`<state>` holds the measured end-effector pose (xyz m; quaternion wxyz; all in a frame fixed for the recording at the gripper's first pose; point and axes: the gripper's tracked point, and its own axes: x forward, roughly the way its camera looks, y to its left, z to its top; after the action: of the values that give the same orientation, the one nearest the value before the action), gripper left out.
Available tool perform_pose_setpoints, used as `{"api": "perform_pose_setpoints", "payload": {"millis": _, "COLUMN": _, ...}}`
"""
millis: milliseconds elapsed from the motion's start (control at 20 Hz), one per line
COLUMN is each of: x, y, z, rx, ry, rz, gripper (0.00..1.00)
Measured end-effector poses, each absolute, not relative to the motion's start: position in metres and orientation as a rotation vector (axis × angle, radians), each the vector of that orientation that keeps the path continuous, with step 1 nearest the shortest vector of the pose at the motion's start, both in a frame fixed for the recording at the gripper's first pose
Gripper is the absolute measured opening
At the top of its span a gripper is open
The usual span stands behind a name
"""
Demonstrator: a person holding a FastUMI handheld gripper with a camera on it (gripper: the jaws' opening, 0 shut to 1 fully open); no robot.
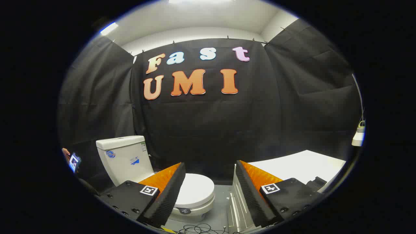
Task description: Open the toilet lid.
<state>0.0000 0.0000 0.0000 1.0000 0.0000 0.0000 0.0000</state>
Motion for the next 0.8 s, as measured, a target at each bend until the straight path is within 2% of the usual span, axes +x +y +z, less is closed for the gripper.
{"api": "perform_pose_setpoints", "payload": {"millis": 800, "x": 0.0, "y": -0.0002, "z": -0.0023, "rx": 0.007, "ry": 0.01, "rz": 0.006, "gripper": 0.99}}
